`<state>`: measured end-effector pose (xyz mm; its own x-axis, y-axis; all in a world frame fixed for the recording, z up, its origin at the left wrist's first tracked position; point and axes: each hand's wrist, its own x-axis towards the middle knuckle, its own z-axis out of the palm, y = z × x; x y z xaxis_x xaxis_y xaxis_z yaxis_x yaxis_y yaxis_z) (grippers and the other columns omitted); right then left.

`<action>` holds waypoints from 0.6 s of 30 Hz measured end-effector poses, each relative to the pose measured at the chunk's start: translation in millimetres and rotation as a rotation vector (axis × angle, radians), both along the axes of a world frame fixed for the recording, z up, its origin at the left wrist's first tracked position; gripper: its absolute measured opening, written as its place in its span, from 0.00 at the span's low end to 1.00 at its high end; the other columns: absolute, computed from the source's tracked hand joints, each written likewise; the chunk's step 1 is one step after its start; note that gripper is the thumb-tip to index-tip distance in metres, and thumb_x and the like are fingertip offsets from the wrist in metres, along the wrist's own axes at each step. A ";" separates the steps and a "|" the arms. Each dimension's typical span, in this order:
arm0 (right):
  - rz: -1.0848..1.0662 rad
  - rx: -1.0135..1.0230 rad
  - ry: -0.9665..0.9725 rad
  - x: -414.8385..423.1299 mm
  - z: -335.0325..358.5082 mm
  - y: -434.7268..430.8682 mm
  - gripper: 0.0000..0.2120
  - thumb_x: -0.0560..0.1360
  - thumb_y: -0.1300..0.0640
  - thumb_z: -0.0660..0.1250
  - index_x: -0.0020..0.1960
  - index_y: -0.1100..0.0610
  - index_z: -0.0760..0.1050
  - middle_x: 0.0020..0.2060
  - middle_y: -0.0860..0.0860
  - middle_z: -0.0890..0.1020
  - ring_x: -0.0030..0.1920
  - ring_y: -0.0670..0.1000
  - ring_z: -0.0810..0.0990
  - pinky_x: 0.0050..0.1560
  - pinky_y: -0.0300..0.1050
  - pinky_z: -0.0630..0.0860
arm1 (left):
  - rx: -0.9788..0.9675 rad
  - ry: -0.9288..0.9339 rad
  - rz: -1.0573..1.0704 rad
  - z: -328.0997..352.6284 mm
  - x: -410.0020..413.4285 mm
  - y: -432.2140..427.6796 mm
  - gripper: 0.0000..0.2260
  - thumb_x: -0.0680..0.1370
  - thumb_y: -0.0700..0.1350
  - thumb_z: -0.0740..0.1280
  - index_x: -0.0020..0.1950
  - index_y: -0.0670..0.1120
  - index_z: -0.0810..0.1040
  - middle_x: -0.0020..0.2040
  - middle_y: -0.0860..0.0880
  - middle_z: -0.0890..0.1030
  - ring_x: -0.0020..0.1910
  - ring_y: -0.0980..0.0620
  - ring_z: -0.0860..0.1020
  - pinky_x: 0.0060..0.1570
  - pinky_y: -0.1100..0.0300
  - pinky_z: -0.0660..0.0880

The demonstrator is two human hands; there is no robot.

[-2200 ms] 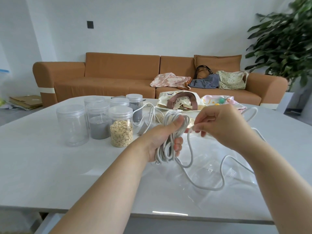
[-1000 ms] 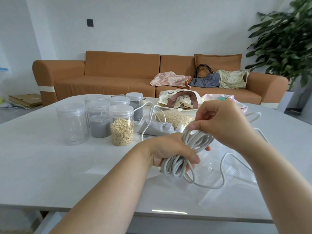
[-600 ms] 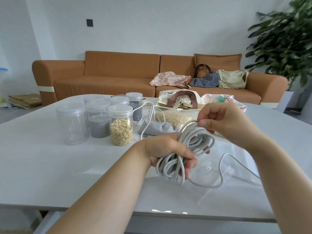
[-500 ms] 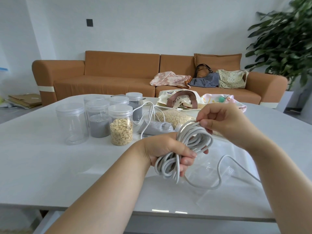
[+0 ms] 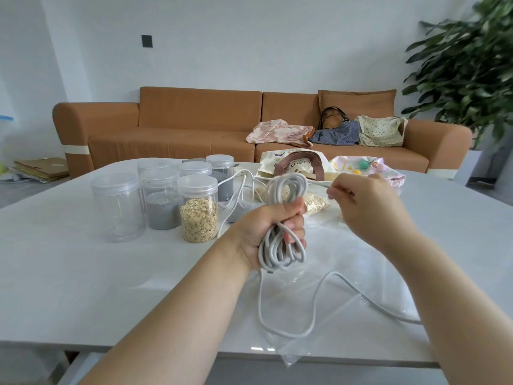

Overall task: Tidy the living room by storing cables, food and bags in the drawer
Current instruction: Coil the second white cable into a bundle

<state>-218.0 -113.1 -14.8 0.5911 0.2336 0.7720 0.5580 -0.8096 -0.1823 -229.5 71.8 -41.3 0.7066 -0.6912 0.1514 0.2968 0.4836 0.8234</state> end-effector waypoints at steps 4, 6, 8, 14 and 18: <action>-0.107 -0.132 -0.160 -2.2 4.5 4.9 0.09 0.70 0.59 0.64 0.32 0.60 0.73 0.29 0.51 0.75 0.28 0.54 0.65 0.40 0.48 0.66 | -0.146 0.025 0.101 1.6 2.0 -0.2 0.16 0.60 0.43 0.81 0.33 0.42 0.75 0.22 0.50 0.72 0.19 0.55 0.72 0.25 0.63 0.74; -0.137 -0.171 -0.176 -1.7 3.0 7.1 0.08 0.69 0.60 0.64 0.32 0.59 0.74 0.31 0.52 0.75 0.31 0.57 0.71 0.39 0.48 0.66 | -0.196 -0.018 0.108 2.8 1.5 1.0 0.13 0.65 0.45 0.78 0.34 0.43 0.75 0.22 0.51 0.72 0.20 0.56 0.73 0.26 0.64 0.74; -0.123 -0.172 -0.148 0.1 0.6 6.4 0.09 0.70 0.60 0.63 0.32 0.60 0.74 0.31 0.52 0.74 0.35 0.58 0.74 0.39 0.49 0.66 | -0.236 -0.041 0.171 4.9 -0.8 2.1 0.11 0.72 0.48 0.70 0.33 0.44 0.74 0.22 0.52 0.72 0.20 0.57 0.72 0.25 0.65 0.73; 0.093 0.137 0.182 -5.8 2.3 14.1 0.08 0.71 0.61 0.71 0.35 0.57 0.76 0.37 0.51 0.77 0.38 0.51 0.76 0.43 0.45 0.70 | -0.166 0.060 0.476 9.8 -5.0 -0.6 0.13 0.74 0.48 0.65 0.32 0.44 0.73 0.29 0.49 0.74 0.25 0.55 0.74 0.26 0.65 0.74; 0.197 0.281 0.385 -12.8 7.5 15.7 0.12 0.70 0.67 0.71 0.35 0.52 0.77 0.30 0.49 0.82 0.29 0.42 0.77 0.32 0.33 0.69 | -0.125 0.087 0.572 11.3 -3.0 -4.3 0.08 0.74 0.47 0.66 0.42 0.42 0.77 0.40 0.47 0.80 0.36 0.52 0.79 0.32 0.62 0.78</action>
<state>-230.8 -97.4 -7.3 0.8102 0.1841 0.5564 0.5450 -0.5860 -0.5996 -232.5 67.6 -30.1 0.9752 -0.1779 0.1314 0.0248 0.6783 0.7344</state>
